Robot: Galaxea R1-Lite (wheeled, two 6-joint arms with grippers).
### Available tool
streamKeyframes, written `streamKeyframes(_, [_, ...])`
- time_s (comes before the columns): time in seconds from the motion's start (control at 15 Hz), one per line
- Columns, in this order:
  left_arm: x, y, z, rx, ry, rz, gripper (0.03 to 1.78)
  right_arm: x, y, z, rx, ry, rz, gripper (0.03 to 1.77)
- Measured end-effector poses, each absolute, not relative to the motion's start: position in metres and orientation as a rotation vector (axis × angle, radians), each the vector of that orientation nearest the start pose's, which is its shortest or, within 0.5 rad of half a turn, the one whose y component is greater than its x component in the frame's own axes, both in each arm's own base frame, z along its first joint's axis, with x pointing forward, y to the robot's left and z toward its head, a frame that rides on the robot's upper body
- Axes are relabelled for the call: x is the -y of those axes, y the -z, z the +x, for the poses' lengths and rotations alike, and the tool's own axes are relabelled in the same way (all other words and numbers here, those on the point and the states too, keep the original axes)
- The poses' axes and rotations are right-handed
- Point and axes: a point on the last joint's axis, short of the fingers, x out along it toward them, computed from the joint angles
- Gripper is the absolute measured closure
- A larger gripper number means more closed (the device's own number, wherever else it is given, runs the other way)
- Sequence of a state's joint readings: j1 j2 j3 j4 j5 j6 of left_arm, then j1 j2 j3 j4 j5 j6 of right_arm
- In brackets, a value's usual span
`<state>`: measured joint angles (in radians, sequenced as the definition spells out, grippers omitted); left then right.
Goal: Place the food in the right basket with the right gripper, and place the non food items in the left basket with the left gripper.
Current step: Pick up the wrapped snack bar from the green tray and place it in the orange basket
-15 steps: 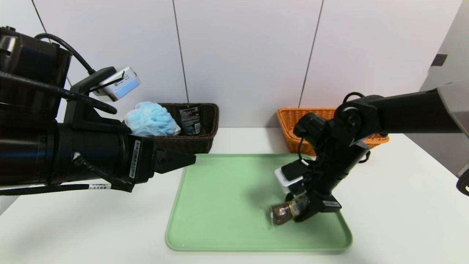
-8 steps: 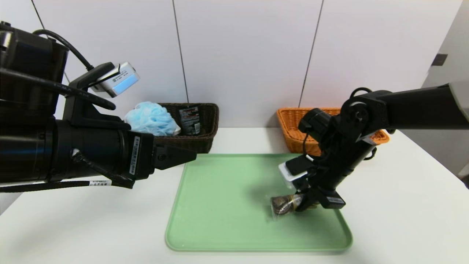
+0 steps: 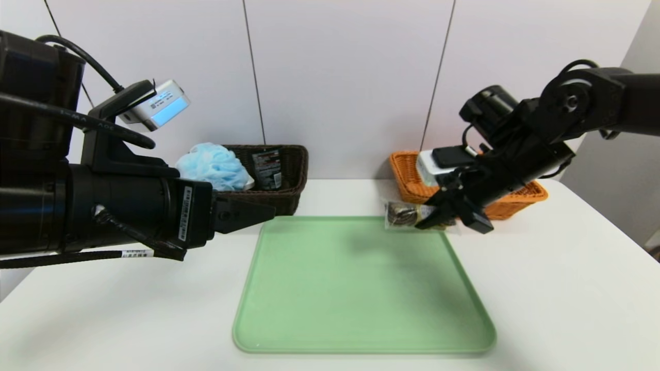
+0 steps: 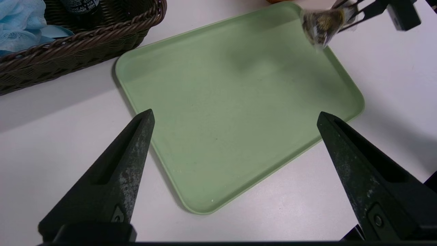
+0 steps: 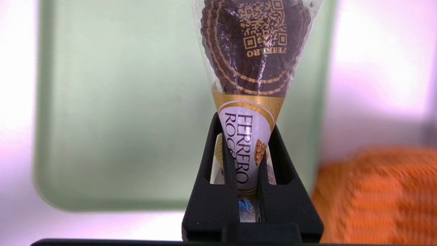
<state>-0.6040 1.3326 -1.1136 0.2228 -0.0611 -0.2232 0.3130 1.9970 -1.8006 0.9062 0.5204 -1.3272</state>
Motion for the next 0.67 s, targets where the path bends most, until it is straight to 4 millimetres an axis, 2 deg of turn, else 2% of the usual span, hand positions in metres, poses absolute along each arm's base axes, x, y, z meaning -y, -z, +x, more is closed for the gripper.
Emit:
streamKeyframes(0.33, [0.119, -0.282, 0.171, -0.507, 0.601, -0.09, 0.12, -0.068, -0.262, 0.342, -0.391, -1.14, -0.997, 1.62])
streamKeyframes(0.67, [0.119, -0.279, 0.171, -0.518, 0.594, -0.088, 0.12, -0.037, -0.266, 0.349, -0.465, -0.981, -1.048, 1.62])
